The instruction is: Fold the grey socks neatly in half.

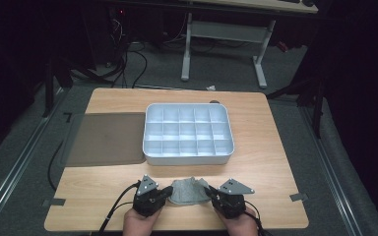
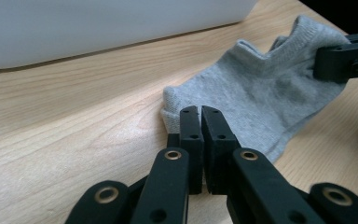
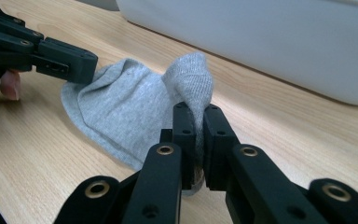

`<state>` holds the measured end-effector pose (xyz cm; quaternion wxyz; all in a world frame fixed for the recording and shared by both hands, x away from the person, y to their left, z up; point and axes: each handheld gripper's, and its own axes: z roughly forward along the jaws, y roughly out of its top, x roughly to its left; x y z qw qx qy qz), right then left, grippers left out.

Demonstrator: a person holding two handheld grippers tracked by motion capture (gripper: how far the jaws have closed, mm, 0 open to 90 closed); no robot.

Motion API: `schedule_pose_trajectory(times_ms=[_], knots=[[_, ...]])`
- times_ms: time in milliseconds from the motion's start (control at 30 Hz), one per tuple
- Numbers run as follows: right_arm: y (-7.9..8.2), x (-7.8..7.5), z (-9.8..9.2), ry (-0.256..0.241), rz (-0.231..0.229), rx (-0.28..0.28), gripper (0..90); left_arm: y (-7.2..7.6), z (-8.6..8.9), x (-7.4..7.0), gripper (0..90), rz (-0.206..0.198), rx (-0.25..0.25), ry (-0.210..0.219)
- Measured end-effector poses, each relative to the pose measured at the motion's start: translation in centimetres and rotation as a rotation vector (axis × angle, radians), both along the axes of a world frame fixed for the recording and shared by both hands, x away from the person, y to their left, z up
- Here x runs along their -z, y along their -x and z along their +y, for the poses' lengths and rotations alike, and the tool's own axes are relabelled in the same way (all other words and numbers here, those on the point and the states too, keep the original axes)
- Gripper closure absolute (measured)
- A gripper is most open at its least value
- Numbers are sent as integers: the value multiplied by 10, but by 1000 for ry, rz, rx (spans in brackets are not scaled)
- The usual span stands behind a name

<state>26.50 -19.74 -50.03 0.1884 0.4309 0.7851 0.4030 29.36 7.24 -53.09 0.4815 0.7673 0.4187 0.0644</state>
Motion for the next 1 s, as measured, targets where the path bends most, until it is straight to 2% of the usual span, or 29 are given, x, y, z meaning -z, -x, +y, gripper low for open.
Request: schedule_pose_trajectory(times_ms=[200,367,767,833,900,1000], knots=[[-4,-7,9,32,-7,4,858,0,-2,0,880,0,13,8],[-7,-9,25,78,-29,-17,857,0,-5,2,880,4,21,-1],[-20,6,73,129,-17,-110,851,0,-4,3,877,11,17,-8],[-24,9,78,123,-4,-134,833,0,-4,3,877,9,14,-5],[-26,9,80,95,18,-157,752,0,-3,3,876,11,13,-6],[-23,-2,73,47,-2,-148,714,0,-3,3,873,12,11,-6]])
